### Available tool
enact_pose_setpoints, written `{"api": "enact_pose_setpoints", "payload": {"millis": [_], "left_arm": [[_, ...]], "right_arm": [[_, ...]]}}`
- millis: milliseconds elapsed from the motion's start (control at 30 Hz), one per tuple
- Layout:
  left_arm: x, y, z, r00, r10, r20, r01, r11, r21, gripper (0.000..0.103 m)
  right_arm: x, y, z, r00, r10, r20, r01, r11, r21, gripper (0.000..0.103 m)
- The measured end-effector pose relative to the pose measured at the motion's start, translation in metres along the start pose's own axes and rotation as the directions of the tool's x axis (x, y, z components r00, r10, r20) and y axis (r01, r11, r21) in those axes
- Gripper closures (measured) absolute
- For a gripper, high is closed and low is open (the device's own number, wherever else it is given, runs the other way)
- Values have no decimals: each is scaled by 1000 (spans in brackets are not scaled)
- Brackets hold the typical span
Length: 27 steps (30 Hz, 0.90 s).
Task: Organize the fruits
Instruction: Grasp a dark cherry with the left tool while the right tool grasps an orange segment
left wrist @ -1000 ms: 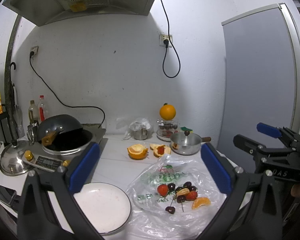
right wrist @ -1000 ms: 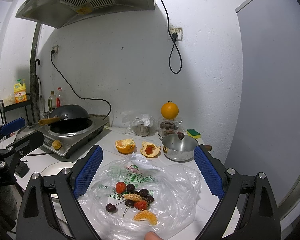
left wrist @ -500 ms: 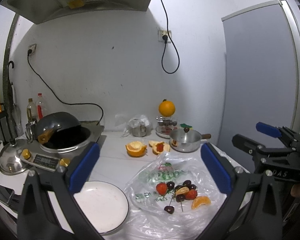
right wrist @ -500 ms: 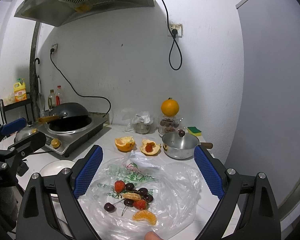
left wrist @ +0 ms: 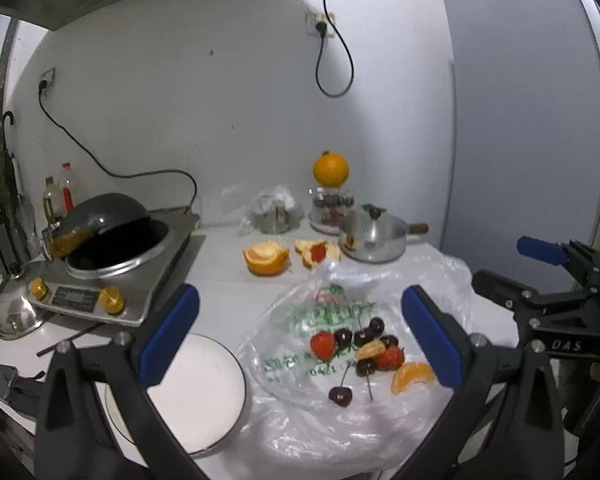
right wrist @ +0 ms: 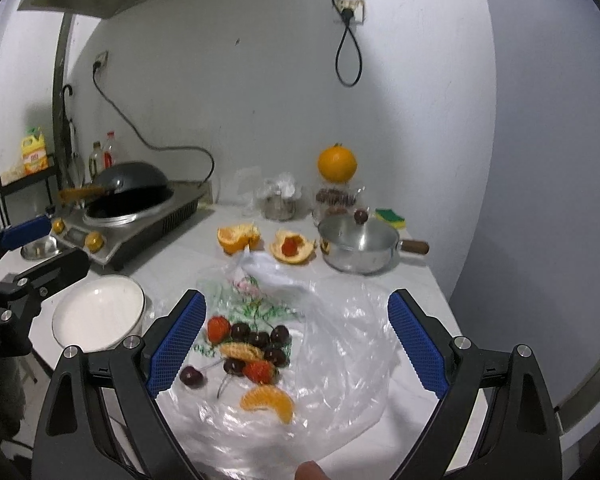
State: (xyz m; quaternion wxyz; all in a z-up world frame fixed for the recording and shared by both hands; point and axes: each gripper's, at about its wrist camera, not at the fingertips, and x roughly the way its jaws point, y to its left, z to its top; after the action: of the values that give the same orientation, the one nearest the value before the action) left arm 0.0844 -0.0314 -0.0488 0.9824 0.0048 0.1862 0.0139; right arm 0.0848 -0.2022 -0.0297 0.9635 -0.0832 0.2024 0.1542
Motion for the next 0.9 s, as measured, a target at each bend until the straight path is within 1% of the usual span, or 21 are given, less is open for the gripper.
{"api": "enact_pose_setpoints", "payload": {"millis": [67,133,300,400,500,600,733,767,800,833,900], "left_arm": [[10,-2,-6,1000,-3,-27,3,1000,10,1],[19,-5,-12,998,-7,-56,8,1000,21,1],[43,-17,-29,993,-14,-117,22,998,67,2],[58,-22,-37,988,-23,-150,36,996,87,2],[69,-27,-45,983,-34,-180,54,993,109,2],[79,-31,-51,976,-49,-214,78,989,128,11],[94,-35,-59,963,-63,-261,105,984,147,19],[97,-37,-61,959,-68,-274,113,982,154,20],[100,-38,-64,955,-73,-287,123,979,160,22],[101,-39,-66,951,-80,-297,133,978,161,28],[107,-42,-71,937,-107,-332,169,972,162,35]], "right_arm": [[7,-1,-6,999,18,-26,-18,1000,-4,11],[15,-3,-11,998,35,-53,-36,999,-8,21],[36,-6,-27,990,65,-122,-67,998,-12,24],[48,-7,-36,983,87,-160,-91,996,-12,35],[57,-8,-44,976,105,-190,-109,994,-11,38],[66,-11,-53,967,133,-217,-136,991,-1,44],[75,-14,-61,957,158,-242,-161,987,9,47],[78,-14,-63,955,166,-248,-168,986,11,48],[81,-15,-65,951,176,-254,-178,984,16,48],[83,-16,-67,947,188,-262,-189,982,21,48],[87,-17,-72,939,208,-274,-208,978,31,48]]}}
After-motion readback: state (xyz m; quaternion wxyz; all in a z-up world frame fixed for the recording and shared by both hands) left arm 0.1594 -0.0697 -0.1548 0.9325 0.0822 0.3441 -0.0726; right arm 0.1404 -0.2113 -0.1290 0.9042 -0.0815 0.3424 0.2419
